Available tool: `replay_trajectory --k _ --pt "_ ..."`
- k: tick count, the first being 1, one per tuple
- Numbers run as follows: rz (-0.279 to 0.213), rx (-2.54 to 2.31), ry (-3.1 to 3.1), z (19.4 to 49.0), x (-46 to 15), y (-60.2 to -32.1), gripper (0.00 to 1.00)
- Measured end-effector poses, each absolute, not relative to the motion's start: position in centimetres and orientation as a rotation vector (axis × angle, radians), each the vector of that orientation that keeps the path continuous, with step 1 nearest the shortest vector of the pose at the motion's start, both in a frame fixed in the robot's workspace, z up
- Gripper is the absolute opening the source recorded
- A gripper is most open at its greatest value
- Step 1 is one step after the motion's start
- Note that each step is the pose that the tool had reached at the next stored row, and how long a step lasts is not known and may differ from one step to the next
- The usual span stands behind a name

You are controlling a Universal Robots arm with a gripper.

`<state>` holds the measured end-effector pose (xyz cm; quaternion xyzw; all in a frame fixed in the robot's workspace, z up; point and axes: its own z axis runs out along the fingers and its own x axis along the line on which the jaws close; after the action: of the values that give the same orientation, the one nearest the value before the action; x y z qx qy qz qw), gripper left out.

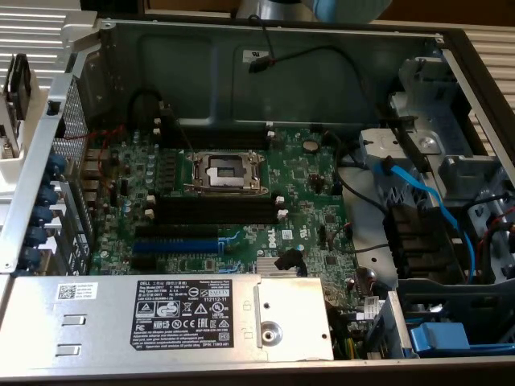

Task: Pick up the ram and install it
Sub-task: 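Pick up the ram and move it above insertion slot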

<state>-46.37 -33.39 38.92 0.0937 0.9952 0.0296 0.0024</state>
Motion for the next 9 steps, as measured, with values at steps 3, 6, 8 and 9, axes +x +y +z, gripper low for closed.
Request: replay_trajectory --k 3,6,8,9 --pt "0.102 0.208 3.131 38.93 -46.37 -33.39 0.10" --pt "0.106 0.123 3.137 38.92 -46.38 -33.39 0.10" --pt "0.107 0.064 3.140 38.91 -46.38 -33.39 0.10" --pt "0.108 0.036 3.141 38.92 -46.38 -33.39 0.10"
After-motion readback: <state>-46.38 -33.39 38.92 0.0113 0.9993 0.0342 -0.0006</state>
